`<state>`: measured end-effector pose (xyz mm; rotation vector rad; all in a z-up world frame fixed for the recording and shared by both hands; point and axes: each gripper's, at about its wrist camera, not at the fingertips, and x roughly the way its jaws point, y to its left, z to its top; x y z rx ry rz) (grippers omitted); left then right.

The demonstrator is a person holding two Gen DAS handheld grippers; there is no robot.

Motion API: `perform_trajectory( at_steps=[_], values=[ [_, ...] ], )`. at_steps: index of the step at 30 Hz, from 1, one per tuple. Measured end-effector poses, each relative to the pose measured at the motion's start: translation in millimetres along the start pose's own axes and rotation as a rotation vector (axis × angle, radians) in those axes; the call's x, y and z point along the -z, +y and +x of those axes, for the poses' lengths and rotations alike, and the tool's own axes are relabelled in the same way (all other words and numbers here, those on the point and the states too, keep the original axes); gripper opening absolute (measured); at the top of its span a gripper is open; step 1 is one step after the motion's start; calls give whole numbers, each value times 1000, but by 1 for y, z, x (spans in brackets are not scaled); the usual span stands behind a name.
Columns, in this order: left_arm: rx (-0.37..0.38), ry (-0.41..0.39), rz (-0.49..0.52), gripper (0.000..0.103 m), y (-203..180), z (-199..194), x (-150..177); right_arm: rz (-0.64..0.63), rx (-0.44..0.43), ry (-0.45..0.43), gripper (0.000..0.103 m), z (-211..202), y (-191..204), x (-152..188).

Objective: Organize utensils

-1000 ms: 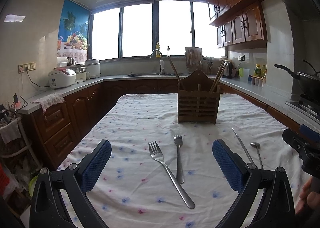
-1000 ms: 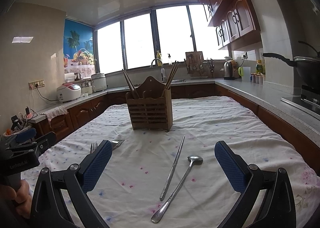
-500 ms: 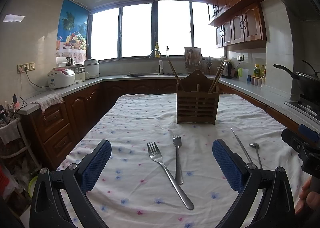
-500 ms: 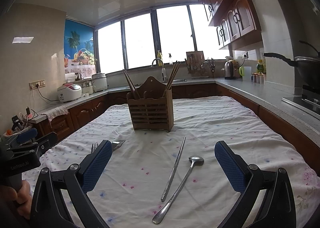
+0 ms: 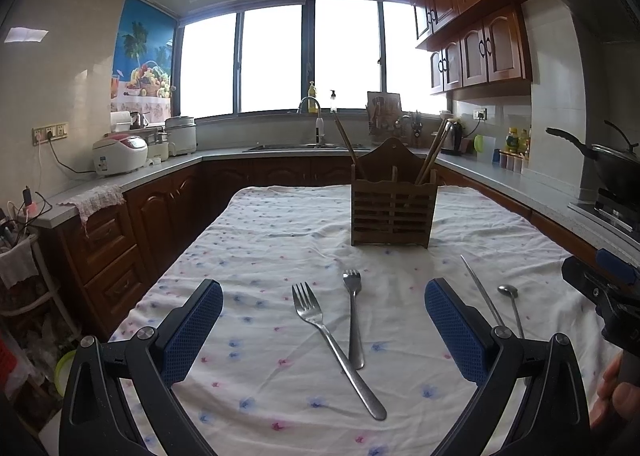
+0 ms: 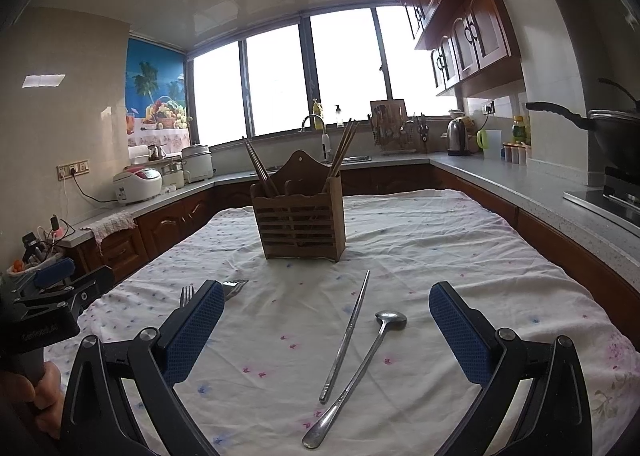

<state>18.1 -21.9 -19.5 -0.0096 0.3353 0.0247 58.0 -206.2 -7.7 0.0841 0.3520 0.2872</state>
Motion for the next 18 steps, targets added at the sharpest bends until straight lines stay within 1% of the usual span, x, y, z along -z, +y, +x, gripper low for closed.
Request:
perform_trajectory(
  at_steps=[12, 18],
  values=[
    [11, -1, -7, 102, -2, 3, -2, 15, 14, 2, 103, 3, -8, -2],
    [17, 6, -17, 102, -1, 4, -4, 23, 24, 17, 103, 8, -12, -2]
  ],
)
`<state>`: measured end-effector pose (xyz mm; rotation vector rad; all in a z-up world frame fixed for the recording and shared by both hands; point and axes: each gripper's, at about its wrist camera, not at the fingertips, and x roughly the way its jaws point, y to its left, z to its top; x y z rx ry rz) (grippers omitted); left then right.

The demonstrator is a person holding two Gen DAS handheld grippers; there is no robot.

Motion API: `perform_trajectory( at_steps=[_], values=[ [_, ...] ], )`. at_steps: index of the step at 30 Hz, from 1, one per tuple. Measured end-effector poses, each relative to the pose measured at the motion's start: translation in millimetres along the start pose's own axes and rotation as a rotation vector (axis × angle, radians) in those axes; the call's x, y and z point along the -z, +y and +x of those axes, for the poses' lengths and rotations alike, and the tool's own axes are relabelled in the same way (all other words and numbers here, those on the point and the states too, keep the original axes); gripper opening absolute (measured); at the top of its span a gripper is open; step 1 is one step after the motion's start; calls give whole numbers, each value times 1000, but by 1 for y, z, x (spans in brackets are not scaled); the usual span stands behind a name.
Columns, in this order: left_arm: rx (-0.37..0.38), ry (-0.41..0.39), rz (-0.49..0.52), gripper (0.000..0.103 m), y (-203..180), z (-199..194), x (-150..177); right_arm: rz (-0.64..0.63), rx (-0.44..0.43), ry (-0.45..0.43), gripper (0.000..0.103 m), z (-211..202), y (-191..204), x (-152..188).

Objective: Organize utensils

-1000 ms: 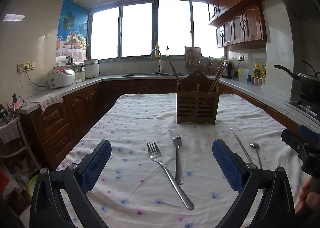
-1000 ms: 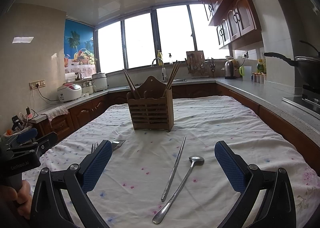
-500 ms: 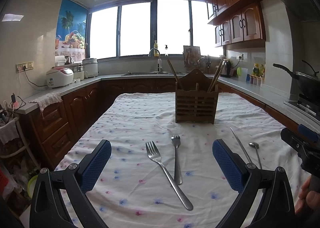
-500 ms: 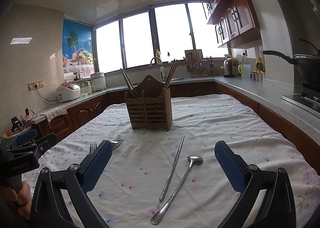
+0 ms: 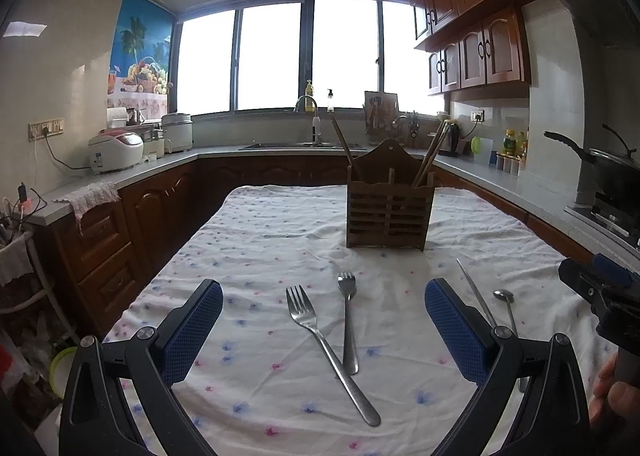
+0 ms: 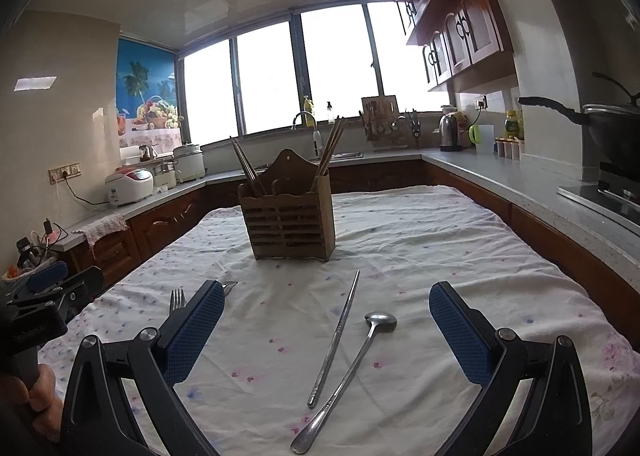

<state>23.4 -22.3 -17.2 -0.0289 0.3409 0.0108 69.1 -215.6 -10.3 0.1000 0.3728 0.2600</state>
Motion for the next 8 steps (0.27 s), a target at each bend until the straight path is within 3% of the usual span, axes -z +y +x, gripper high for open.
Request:
perform_trajectory(
  at_steps=[8],
  values=[
    [11, 18, -9, 102, 1, 5, -3, 5, 7, 20, 103, 6, -3, -1]
  ],
)
